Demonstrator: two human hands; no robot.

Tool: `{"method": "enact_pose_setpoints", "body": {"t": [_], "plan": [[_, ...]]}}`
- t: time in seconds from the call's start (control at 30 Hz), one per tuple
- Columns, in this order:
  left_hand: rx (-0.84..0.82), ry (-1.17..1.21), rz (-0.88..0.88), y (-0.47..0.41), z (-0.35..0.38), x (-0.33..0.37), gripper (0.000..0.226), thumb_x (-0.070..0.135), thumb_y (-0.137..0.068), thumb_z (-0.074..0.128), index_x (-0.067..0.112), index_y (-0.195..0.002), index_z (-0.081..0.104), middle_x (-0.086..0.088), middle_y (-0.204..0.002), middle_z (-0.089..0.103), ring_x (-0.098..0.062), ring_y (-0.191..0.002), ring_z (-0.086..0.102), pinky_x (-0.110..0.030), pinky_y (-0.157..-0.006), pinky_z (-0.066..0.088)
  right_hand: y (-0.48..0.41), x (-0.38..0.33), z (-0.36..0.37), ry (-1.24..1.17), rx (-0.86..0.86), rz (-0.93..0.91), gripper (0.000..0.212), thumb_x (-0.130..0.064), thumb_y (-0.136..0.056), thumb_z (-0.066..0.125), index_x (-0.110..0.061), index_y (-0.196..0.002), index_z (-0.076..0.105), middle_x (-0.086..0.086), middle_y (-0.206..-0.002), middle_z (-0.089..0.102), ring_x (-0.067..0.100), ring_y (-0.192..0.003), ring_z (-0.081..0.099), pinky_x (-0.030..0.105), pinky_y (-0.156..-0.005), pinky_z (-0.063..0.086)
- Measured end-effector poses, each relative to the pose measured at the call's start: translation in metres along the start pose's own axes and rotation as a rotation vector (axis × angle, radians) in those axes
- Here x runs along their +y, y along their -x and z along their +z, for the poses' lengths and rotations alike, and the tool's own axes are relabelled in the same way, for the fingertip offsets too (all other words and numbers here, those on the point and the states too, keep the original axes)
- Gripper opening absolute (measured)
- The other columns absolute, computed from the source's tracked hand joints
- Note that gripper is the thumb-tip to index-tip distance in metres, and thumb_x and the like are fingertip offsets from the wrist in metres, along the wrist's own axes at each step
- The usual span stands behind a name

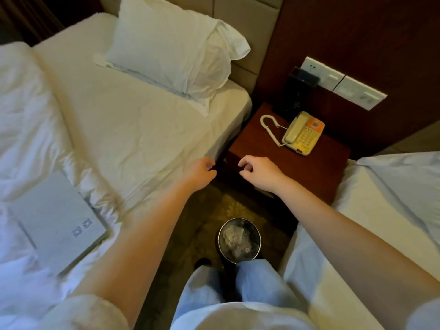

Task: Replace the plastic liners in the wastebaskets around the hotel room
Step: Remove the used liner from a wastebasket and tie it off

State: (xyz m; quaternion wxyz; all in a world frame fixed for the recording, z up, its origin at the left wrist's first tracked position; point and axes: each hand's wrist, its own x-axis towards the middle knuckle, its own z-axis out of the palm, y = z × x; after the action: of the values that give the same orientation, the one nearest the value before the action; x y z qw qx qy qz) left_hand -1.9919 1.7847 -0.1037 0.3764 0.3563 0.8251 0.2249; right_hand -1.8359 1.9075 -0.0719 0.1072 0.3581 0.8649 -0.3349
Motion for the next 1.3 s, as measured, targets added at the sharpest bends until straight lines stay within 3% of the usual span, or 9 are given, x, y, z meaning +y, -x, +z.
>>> {"method": "enact_pose_setpoints", "body": {"t": [0.27, 0.43, 0.53, 0.63, 0.87, 1.07, 1.3], "plan": [[0.16, 0.118, -0.194, 0.002, 0.017, 0.002, 0.039, 0.021, -0.096, 0.053, 0.015, -0.134, 0.048, -0.005, -0.134, 0.052, -0.022, -0.122, 0.051, -0.027, -0.095, 0.039, -0.056, 0.011, -0.009, 0.142, -0.2, -0.204, 0.029, -0.03, -0.099, 0.051, -0.023, -0.127, 0.055, -0.002, -0.115, 0.06, 0.016, -0.098, 0.056, 0.03, -0.079, 0.05], [0.36, 0.201, -0.383, 0.011, 0.053, 0.006, 0.037, 0.02, -0.094, 0.054, 0.011, -0.13, 0.051, -0.006, -0.13, 0.055, -0.022, -0.114, 0.055, -0.024, -0.086, 0.04, -0.087, 0.02, -0.008, 0.252, -0.377, -0.424, 0.029, -0.029, -0.098, 0.051, -0.019, -0.126, 0.055, 0.001, -0.116, 0.06, 0.017, -0.097, 0.056, 0.028, -0.077, 0.044], [0.411, 0.265, -0.492, 0.021, 0.086, 0.012, 0.036, 0.019, -0.093, 0.055, 0.009, -0.127, 0.053, -0.011, -0.127, 0.058, -0.025, -0.113, 0.056, -0.031, -0.093, 0.044, -0.091, 0.031, -0.006, 0.315, -0.449, -0.536, 0.03, -0.028, -0.097, 0.054, -0.018, -0.125, 0.056, 0.002, -0.117, 0.062, 0.021, -0.104, 0.058, 0.03, -0.08, 0.043], [0.472, 0.29, -0.575, 0.034, 0.115, 0.015, 0.036, 0.021, -0.094, 0.055, 0.01, -0.127, 0.054, -0.009, -0.125, 0.059, -0.024, -0.111, 0.056, -0.033, -0.093, 0.045, -0.091, 0.041, 0.003, 0.312, -0.483, -0.615, 0.028, -0.027, -0.096, 0.055, -0.017, -0.122, 0.058, 0.002, -0.114, 0.062, 0.017, -0.097, 0.056, 0.029, -0.079, 0.043], [0.599, 0.321, -0.701, 0.058, 0.2, -0.018, 0.035, 0.02, -0.093, 0.057, 0.011, -0.127, 0.055, -0.007, -0.127, 0.06, -0.023, -0.115, 0.056, -0.031, -0.094, 0.043, -0.082, 0.075, 0.082, 0.333, -0.517, -0.719, 0.026, -0.026, -0.095, 0.058, -0.018, -0.12, 0.06, 0.002, -0.114, 0.064, 0.015, -0.096, 0.057, 0.028, -0.08, 0.046], [0.659, 0.317, -0.747, 0.056, 0.303, -0.062, 0.035, 0.019, -0.092, 0.057, 0.011, -0.126, 0.056, -0.008, -0.125, 0.06, -0.022, -0.112, 0.057, -0.029, -0.087, 0.045, -0.074, 0.145, 0.167, 0.358, -0.538, -0.796, 0.026, -0.027, -0.095, 0.058, -0.021, -0.121, 0.06, -0.001, -0.112, 0.062, 0.015, -0.098, 0.059, 0.03, -0.085, 0.052], [0.728, 0.333, -0.75, 0.045, 0.403, -0.087, 0.037, 0.018, -0.093, 0.056, 0.011, -0.129, 0.054, -0.008, -0.127, 0.058, -0.023, -0.115, 0.056, -0.028, -0.087, 0.044, -0.084, 0.241, 0.215, 0.407, -0.539, -0.781, 0.03, -0.027, -0.096, 0.056, -0.022, -0.125, 0.058, 0.001, -0.117, 0.062, 0.017, -0.103, 0.059, 0.037, -0.089, 0.053]]}}
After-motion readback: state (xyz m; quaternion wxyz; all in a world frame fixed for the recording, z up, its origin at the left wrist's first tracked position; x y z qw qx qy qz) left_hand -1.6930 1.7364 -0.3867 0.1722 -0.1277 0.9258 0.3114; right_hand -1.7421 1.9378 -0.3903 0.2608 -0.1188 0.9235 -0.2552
